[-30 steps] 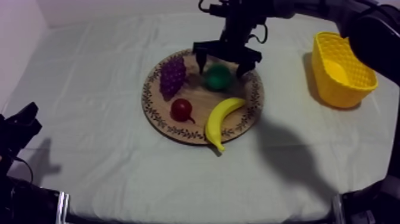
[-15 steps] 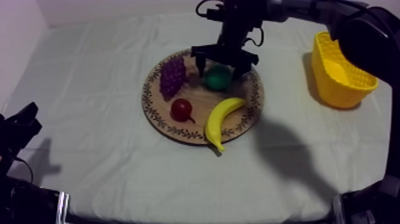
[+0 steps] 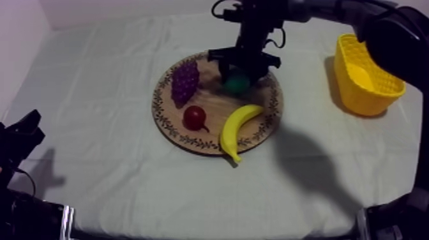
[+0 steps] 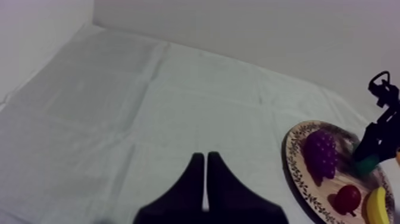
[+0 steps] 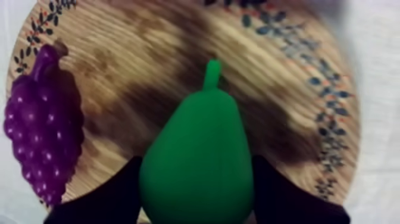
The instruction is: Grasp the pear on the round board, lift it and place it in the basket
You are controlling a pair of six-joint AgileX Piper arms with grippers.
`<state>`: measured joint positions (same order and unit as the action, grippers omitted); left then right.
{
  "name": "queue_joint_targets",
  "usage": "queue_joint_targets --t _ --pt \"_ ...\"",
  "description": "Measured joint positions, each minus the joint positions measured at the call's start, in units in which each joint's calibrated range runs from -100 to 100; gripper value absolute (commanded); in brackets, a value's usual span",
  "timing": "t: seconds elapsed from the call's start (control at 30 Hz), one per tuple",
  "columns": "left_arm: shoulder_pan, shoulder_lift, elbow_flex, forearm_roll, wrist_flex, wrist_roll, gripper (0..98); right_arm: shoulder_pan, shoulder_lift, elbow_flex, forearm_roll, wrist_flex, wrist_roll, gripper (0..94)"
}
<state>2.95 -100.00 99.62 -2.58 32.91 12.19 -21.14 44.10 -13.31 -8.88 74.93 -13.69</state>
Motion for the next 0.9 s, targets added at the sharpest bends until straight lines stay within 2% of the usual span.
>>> queue_joint_targets --t 0.2,0.43,0.67,0.9 --pt "0.0 0.0 0.0 0.0 0.0 0.0 0.1 0.6 -8.1 4.5 0.6 1.1 0.7 41.7" --pt "0.0 0.0 0.0 0.0 0.0 0.0 0.1 3.6 -21.6 7.9 3.2 3.5 0.8 41.8" --pt "0.0 0.0 0.0 0.0 0.0 0.0 0.1 9.4 -34.4 10.8 5.2 4.2 1.2 45.1" --pt "0.0 0.0 0.0 0.0 0.0 0.0 0.1 16.4 -40.3 18.0 5.5 2.4 3.0 47.5"
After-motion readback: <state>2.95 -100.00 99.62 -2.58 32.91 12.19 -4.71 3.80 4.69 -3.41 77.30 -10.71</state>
